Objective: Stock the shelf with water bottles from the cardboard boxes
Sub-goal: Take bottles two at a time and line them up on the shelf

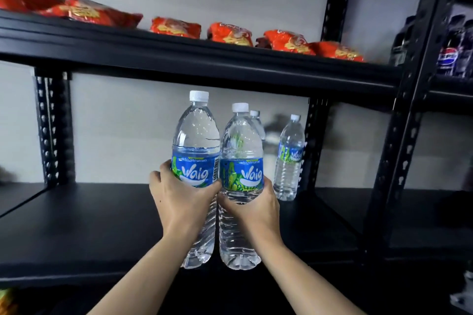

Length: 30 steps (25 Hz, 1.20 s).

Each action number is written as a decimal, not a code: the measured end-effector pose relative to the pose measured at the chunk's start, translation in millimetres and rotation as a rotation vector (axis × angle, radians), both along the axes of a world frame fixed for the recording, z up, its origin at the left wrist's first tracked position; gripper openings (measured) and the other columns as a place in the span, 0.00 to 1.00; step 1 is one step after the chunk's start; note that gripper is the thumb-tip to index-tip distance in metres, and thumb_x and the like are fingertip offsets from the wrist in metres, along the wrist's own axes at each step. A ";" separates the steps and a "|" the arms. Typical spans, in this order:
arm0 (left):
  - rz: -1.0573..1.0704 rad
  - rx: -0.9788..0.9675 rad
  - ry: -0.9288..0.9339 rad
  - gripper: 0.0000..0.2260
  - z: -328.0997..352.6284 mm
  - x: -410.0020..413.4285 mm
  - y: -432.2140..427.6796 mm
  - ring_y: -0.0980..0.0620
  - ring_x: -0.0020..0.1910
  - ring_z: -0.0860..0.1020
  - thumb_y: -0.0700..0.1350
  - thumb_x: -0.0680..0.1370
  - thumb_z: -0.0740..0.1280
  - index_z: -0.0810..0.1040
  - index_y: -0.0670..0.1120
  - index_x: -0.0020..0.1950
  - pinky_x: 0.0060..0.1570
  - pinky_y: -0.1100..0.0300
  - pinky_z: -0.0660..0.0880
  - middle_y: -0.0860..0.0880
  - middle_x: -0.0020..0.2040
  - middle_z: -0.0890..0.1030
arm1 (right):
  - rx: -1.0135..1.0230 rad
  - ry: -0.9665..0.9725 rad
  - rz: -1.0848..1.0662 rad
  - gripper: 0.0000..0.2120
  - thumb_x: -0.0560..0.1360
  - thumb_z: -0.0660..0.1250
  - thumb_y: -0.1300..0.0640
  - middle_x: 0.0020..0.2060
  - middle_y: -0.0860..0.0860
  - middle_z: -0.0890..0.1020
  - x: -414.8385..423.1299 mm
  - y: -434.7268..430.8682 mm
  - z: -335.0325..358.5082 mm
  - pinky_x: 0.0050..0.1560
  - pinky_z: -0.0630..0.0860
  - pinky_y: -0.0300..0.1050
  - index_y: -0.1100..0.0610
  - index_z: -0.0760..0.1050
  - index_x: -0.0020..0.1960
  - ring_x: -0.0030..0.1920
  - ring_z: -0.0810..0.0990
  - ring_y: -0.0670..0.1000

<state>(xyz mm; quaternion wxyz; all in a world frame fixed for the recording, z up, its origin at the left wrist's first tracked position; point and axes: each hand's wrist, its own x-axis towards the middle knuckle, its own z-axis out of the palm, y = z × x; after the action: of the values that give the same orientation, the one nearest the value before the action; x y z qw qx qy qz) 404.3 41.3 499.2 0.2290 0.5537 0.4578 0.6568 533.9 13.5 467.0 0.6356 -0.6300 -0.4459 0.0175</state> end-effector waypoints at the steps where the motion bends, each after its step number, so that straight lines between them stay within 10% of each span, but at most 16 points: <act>1: -0.001 -0.008 -0.003 0.34 0.6 2.7 8.1 0.54 0.50 0.67 0.47 0.61 0.82 0.72 0.43 0.63 0.50 0.68 0.61 0.49 0.53 0.69 | -0.004 0.005 0.002 0.37 0.56 0.83 0.44 0.52 0.45 0.81 2.7 8.5 0.3 0.55 0.76 0.41 0.48 0.72 0.60 0.54 0.79 0.46; 12: 0.001 0.011 -0.010 0.35 -2.2 3.7 86.9 0.49 0.52 0.71 0.51 0.58 0.83 0.73 0.44 0.59 0.57 0.53 0.70 0.48 0.52 0.71 | 0.124 0.142 -0.008 0.37 0.57 0.83 0.48 0.53 0.47 0.79 10.5 149.1 -8.8 0.57 0.77 0.46 0.46 0.66 0.58 0.54 0.80 0.50; 20: 0.007 0.042 -0.010 0.34 -14.2 -17.2 117.1 0.51 0.52 0.70 0.50 0.59 0.83 0.73 0.46 0.59 0.54 0.56 0.68 0.51 0.52 0.70 | 0.145 0.099 -0.019 0.36 0.59 0.83 0.55 0.52 0.50 0.75 11.4 208.4 -35.2 0.42 0.67 0.25 0.57 0.69 0.60 0.50 0.76 0.48; 30: 0.009 -0.008 -0.012 0.33 -14.6 -23.1 111.1 0.51 0.51 0.70 0.49 0.60 0.83 0.73 0.44 0.60 0.55 0.56 0.69 0.48 0.55 0.71 | -0.256 0.076 0.101 0.53 0.61 0.82 0.45 0.69 0.48 0.71 14.4 177.7 -82.7 0.71 0.67 0.43 0.51 0.57 0.77 0.69 0.71 0.48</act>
<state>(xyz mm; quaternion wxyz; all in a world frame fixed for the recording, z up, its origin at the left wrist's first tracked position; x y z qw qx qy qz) 381.2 152.5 484.6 0.2312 0.5469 0.4617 0.6591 548.2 191.2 384.3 0.5649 -0.6816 -0.4465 0.1301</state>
